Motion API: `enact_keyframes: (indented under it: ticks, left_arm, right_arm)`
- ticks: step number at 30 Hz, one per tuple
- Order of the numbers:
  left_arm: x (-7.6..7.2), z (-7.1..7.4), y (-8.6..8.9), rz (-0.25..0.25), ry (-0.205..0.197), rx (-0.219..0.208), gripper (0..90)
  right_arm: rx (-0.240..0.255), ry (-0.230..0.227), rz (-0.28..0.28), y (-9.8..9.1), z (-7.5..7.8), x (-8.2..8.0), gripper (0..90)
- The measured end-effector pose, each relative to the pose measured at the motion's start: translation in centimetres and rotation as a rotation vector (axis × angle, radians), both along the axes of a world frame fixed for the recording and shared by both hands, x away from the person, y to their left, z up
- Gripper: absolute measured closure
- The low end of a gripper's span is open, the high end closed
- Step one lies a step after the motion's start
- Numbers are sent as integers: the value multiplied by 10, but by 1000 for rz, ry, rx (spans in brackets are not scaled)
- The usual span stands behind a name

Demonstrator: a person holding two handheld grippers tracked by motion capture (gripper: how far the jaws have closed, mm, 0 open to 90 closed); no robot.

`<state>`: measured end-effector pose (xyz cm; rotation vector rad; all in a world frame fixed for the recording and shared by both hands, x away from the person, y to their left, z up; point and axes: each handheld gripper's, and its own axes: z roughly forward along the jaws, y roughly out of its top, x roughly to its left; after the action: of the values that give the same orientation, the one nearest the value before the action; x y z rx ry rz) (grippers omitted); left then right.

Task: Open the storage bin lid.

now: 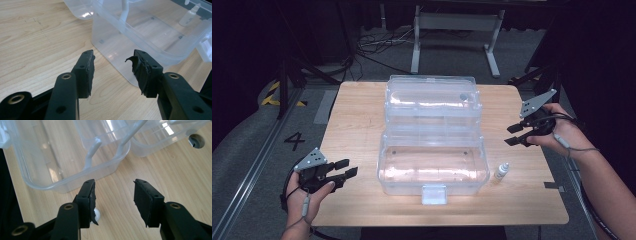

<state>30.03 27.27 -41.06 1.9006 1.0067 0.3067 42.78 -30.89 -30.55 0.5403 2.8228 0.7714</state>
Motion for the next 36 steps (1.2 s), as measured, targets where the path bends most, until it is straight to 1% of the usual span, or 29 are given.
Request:
enact_keyframes:
  ticks: [3, 4, 5, 7, 9, 10, 12, 13, 20, 24, 28, 30, 36]
  left_arm:
    - [0, -1, 0, 1, 6, 3, 524]
    - [0, -1, 0, 1, 6, 3, 524]
    - [1, -1, 0, 1, 7, 5, 524]
    - [1, -2, 0, 3, 13, 9, 522]
    - [1, -2, 0, 10, 17, 11, 517]
    - [1, -3, 0, 13, 19, 11, 518]
    - [2, -3, 1, 13, 21, 12, 518]
    - [2, -3, 1, 17, 22, 13, 518]
    - [2, -4, 1, 18, 27, 11, 518]
    - [2, -4, 1, 19, 29, 10, 518]
    - [2, -4, 2, 21, 30, 9, 517]
    - [2, -4, 3, 23, 30, 6, 517]
    - [3, -5, 3, 22, 34, 6, 517]
  right_arm:
    - [-39, 19, 5, 3, -3, 0, 522]
    - [-39, 19, 5, 3, -3, 0, 522]
    - [-52, 21, 7, 5, -4, 1, 521]
    - [-79, 34, 9, 7, -6, 1, 509]
    - [-100, 35, 9, 9, -8, 1, 487]
    - [-113, 40, 5, 10, -10, 0, 483]
    - [-134, 52, 13, 12, -12, 0, 483]
    - [-139, 50, 18, 13, -13, 1, 483]
    - [-191, 91, 42, 18, -21, -2, 482]
    - [-228, 122, 42, 20, -28, -3, 477]
    - [-266, 133, 48, 21, -37, -4, 470]
    - [-280, 144, 59, 22, -41, -5, 470]
    - [-312, 157, 80, 26, -52, -7, 474]
